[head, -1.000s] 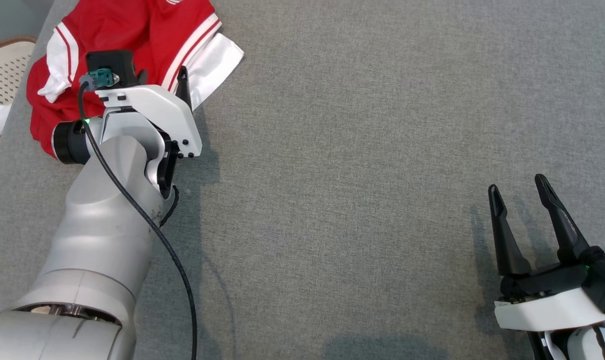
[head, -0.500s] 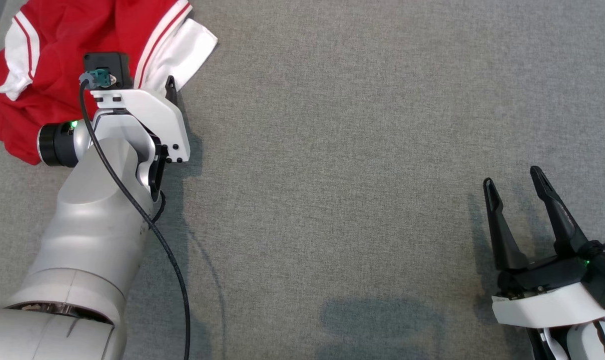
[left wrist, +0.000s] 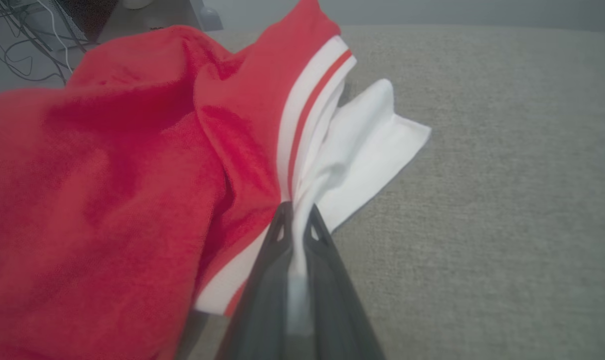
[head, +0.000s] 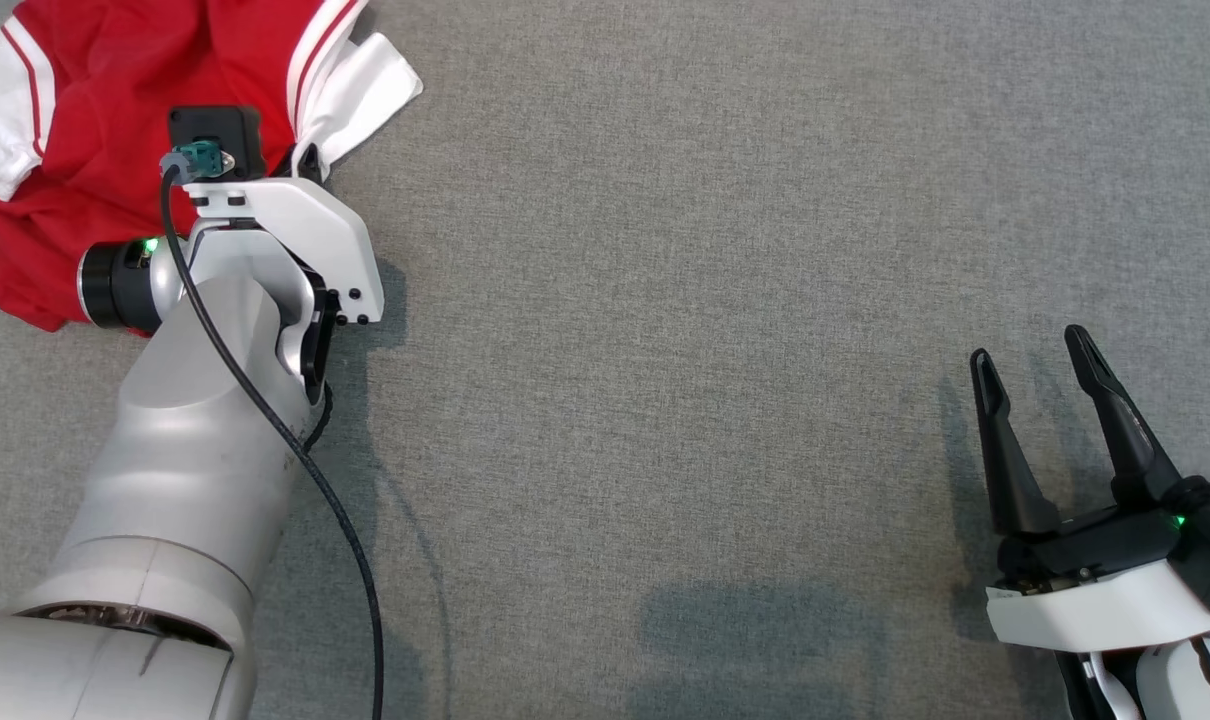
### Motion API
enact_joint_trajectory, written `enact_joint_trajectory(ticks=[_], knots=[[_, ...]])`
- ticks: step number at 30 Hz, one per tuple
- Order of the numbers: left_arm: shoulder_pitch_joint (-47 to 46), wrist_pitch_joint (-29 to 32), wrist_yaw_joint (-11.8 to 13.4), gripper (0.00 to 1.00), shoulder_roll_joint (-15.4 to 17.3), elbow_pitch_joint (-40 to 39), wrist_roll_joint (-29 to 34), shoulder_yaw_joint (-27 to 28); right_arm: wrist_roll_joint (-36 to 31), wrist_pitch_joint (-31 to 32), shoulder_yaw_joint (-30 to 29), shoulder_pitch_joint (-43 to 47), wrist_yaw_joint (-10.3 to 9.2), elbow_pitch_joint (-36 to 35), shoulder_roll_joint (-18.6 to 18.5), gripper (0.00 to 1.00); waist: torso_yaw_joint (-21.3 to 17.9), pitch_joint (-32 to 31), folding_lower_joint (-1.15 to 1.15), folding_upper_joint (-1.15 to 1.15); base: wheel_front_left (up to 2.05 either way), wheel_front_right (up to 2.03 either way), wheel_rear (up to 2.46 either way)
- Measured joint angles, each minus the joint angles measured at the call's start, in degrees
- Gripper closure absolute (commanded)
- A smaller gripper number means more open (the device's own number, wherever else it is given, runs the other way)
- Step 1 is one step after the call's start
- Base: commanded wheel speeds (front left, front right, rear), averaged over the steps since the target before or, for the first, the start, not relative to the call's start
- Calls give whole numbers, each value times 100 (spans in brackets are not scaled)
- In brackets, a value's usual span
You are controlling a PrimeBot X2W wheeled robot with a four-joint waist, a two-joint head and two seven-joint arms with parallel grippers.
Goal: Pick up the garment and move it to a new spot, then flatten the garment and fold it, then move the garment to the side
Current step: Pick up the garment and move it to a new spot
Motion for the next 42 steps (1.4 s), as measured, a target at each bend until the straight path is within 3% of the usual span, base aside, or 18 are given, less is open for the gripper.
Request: enact_joint_trajectory(ticks=[11, 21, 26, 36, 42], knots=[[-70, -673, -454, 100, -162, -278, -200, 36, 51, 0, 51, -63, 0, 162, 142, 0, 8, -358, 0, 0, 0, 0, 0], [-233, -716, -801, 100, -188, -1433, -513, 125, 111, 0, 109, -67, 0, 289, 321, 0, -169, -798, 0, 0, 0, 0, 0], [-225, -717, -953, 100, -183, -2058, -1161, -134, 191, 0, 170, -57, 0, 380, 394, 0, -338, -1060, 0, 0, 0, 0, 0], [-224, -724, -936, 100, -177, -3100, -2507, -1210, 255, 0, 213, -18, 0, 522, 534, 0, -834, -1544, 0, 0, 0, 0, 0], [-227, -725, -645, 100, -170, -3895, -3426, -1777, 323, 0, 314, 98, 0, 565, 561, 0, -1171, -1824, 0, 0, 0, 0, 0]])
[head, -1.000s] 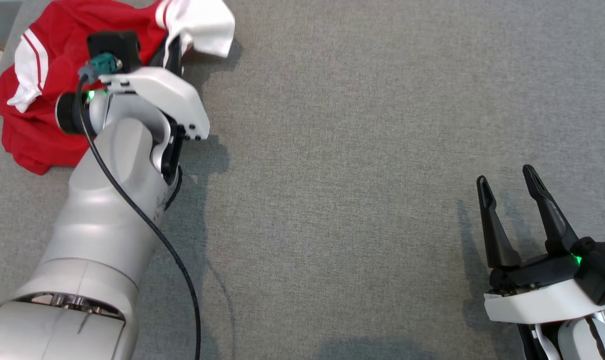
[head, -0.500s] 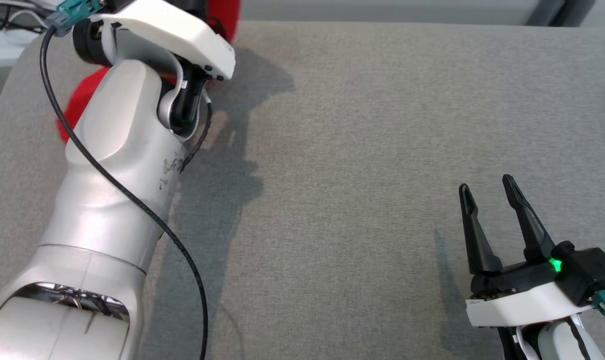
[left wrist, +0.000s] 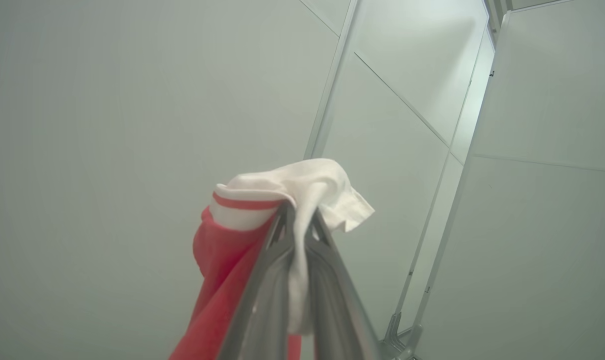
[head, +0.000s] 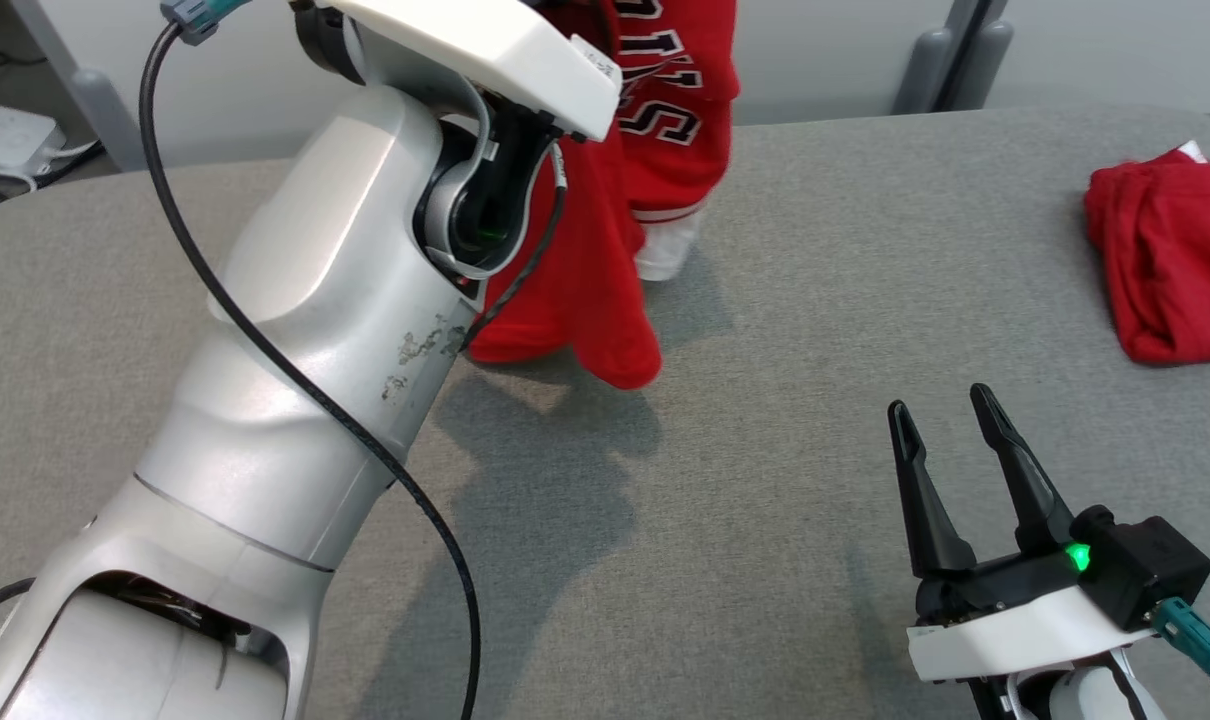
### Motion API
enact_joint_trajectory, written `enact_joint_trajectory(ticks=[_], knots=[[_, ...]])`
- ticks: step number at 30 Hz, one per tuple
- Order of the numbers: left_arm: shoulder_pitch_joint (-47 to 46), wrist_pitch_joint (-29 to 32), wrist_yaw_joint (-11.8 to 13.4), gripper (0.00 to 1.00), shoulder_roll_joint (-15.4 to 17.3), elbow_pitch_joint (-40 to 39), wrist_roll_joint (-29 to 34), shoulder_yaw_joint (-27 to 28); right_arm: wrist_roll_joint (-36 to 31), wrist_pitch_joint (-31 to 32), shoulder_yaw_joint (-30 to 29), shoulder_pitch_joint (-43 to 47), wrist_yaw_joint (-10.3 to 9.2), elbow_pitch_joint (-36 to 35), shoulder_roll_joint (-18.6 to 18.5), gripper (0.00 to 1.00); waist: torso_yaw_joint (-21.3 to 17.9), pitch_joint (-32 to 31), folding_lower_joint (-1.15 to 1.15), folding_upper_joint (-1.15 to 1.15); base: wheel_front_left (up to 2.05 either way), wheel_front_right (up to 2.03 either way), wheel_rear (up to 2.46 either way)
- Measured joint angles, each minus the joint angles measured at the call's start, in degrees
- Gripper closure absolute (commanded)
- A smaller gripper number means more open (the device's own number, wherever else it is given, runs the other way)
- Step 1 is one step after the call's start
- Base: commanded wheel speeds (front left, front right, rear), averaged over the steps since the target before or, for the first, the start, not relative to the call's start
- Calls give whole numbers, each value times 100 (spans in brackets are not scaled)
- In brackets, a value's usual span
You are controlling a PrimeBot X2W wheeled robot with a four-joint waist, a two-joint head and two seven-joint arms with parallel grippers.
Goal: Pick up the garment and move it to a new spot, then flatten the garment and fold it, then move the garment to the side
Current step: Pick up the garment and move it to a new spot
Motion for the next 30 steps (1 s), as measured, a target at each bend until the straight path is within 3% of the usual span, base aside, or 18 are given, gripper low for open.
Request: enact_joint_trajectory(ticks=[8, 12, 17, 20, 26, 30], knots=[[-47, -16, 539, 100, 0, -699, -619, -446, 40, 0, 114, 93, 0, 108, 33, 0, -487, -306, 0, 0, 0, 0, 0], [-61, -18, 632, 100, -25, -572, -679, -646, 83, 0, 103, 93, 0, 79, 36, 0, -631, -303, 0, 0, 0, 0, 0], [385, -16, 595, 100, 4, 135, -710, -630, 92, 0, 60, 87, 0, 15, 41, 0, -552, -117, 0, 0, 0, 0, 0], [832, -16, 448, 100, 12, 600, -679, -543, 90, 0, 34, 80, 0, -22, 47, 0, -445, -2, 0, 0, 0, 0, 0], [1593, -15, 154, 100, 25, 1237, -152, -230, 40, 0, -27, 71, 0, -31, 63, 0, -111, 216, 0, 0, 0, 0, 0], [1859, -15, 99, 100, 118, 1452, 260, -69, 33, 0, 2, 56, 0, -7, 63, 0, 47, 307, 0, 0, 0, 0, 0]])
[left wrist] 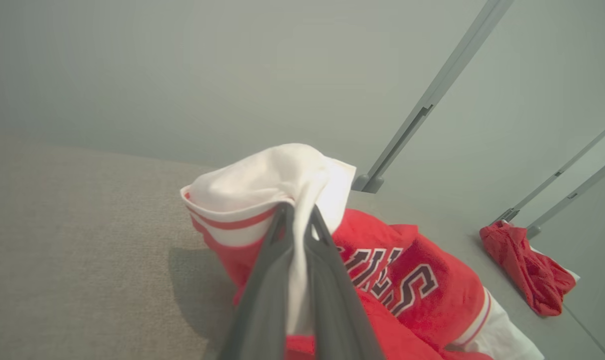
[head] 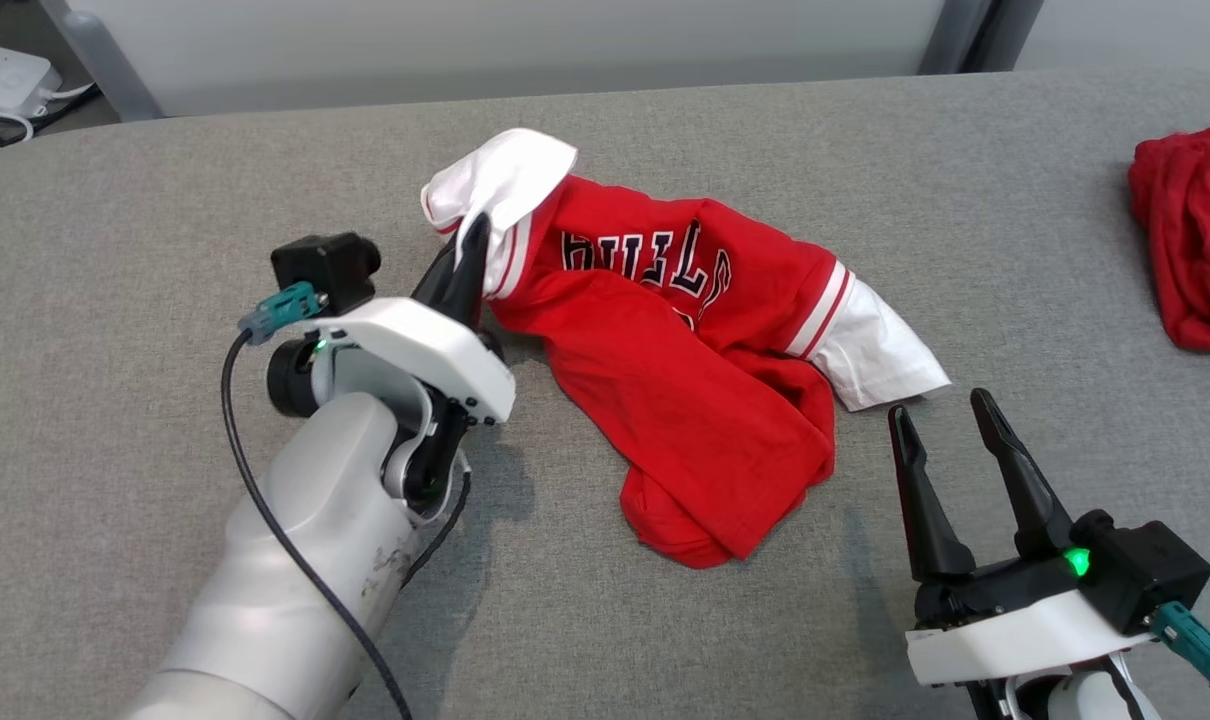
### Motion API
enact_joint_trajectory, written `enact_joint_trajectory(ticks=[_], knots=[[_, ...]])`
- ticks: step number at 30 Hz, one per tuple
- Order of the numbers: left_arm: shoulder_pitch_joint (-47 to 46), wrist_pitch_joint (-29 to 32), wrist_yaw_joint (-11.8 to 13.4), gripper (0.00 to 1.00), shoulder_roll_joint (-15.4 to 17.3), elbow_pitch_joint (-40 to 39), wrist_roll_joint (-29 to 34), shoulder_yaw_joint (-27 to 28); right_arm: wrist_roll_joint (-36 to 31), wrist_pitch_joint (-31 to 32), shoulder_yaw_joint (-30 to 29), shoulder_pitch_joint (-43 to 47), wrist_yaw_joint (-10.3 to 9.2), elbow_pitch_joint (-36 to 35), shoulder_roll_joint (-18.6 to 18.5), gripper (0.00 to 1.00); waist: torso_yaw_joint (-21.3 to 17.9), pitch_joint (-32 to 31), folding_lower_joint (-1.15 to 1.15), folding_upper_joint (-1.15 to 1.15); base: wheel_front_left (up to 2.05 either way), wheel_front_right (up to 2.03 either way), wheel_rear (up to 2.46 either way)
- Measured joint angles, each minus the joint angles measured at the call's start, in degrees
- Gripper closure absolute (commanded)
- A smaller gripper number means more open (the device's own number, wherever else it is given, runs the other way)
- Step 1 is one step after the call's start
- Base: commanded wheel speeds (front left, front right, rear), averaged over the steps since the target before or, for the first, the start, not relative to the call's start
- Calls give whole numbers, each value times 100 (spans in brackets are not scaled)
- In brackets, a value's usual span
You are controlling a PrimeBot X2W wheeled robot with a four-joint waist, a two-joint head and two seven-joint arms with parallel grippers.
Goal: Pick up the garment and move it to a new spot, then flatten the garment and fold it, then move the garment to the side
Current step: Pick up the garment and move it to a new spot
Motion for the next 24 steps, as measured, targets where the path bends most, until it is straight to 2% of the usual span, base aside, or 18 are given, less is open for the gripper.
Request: enact_joint_trajectory(ticks=[4, 7, 8, 9, 10, 11, 12, 24], knots=[[274, 0, 2, 100, 227, 75, 478, 223, 79, 0, 157, -13, 0, 120, -18, 0, 50, 54, 0, 0, 0, 0, 0], [464, 0, 11, 100, 272, 76, 784, 401, 172, 0, 308, -23, 0, 252, -123, 0, 59, 71, 0, 0, 0, 0, 0], [531, 0, 12, 87, 266, 52, 873, 487, 205, 0, 333, -38, 0, 305, -152, 0, 63, 74, 0, 0, 0, 0, 0], [592, 0, 12, 61, 255, 13, 947, 560, 229, 0, 358, -44, 0, 345, -176, 0, 67, 77, 0, 0, 0, 0, 0], [646, 0, 12, 47, 244, -25, 1018, 632, 252, 0, 389, -44, 0, 376, -192, 0, 72, 78, 0, 0, 0, 0, 0], [691, 0, 12, 11, 243, -68, 1079, 699, 266, 0, 413, -48, 0, 396, -199, 0, 76, 76, 0, 0, 0, 0, 0], [739, 0, 11, 0, 245, -134, 1141, 771, 294, 0, 428, -63, 0, 419, -201, 0, 80, 72, 0, 0, 0, 0, 0], [1570, 0, 5, 0, 283, -1285, 2164, 1424, 643, 1, 795, -97, 0, 862, -378, 0, 95, -148, 0, 0, 0, 0, 0]])
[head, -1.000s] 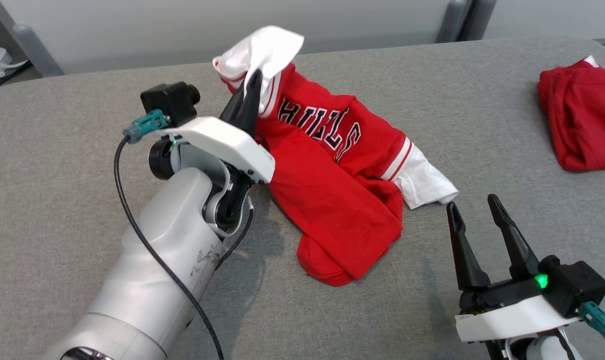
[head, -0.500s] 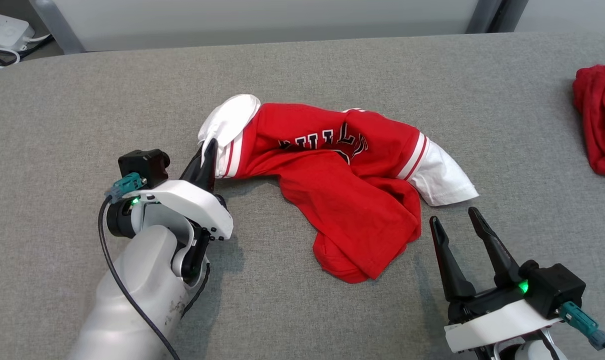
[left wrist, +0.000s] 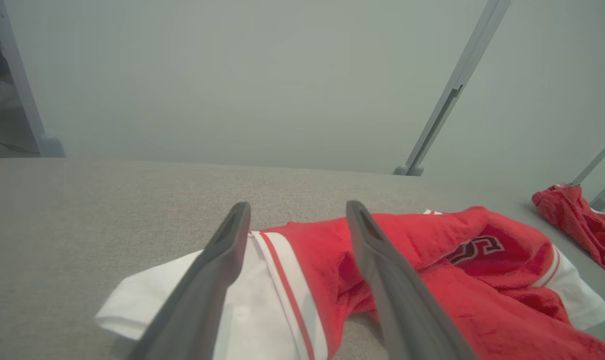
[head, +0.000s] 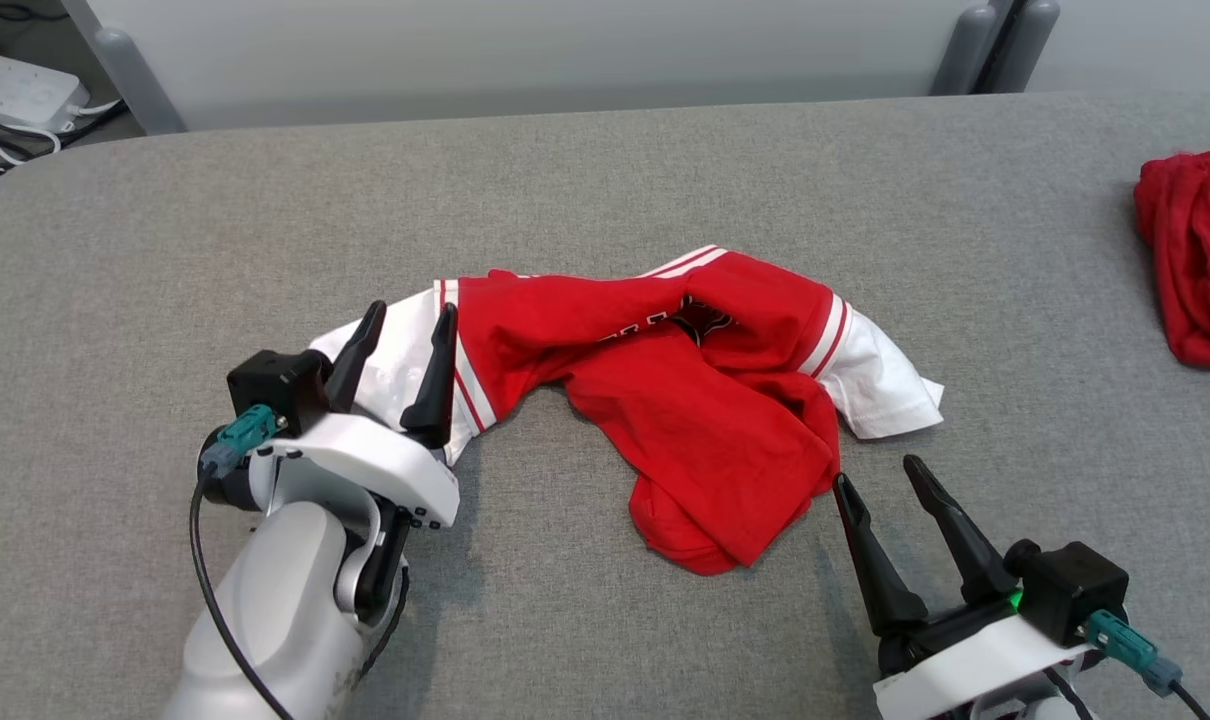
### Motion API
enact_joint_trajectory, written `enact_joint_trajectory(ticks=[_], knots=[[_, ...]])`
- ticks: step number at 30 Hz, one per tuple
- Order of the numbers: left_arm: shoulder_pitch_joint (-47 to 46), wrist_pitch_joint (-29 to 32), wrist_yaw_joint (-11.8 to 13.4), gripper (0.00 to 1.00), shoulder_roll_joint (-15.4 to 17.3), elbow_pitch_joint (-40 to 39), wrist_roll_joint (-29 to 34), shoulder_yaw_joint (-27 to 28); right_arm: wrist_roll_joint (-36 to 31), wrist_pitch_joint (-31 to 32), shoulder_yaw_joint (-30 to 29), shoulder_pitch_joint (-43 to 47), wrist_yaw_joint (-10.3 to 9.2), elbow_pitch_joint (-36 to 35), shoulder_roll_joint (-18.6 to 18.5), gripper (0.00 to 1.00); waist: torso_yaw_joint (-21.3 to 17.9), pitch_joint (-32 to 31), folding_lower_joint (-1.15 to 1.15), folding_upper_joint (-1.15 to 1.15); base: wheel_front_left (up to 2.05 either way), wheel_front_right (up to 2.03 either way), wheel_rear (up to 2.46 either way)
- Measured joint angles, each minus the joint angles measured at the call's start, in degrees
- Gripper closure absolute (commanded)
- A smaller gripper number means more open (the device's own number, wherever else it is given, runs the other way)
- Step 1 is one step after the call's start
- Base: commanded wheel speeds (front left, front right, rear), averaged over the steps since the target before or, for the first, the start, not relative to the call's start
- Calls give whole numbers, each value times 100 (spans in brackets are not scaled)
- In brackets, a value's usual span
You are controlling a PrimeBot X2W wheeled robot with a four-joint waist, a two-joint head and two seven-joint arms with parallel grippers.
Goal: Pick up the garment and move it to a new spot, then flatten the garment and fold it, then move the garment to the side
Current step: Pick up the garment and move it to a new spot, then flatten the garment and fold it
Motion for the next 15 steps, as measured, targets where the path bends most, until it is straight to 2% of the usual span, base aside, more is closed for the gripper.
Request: enact_joint_trajectory(ticks=[7, 15], knots=[[933, 0, -193, 0, -41, -972, 355, 87, 449, 0, 129, 12, 0, 419, -111, 0, 129, -112, 0, 0, 0, 0, 0], [1483, 0, -234, 0, -137, -1569, 512, -59, 866, 0, 172, -30, 0, 744, -146, 0, 426, -100, 0, 0, 0, 0, 0]])
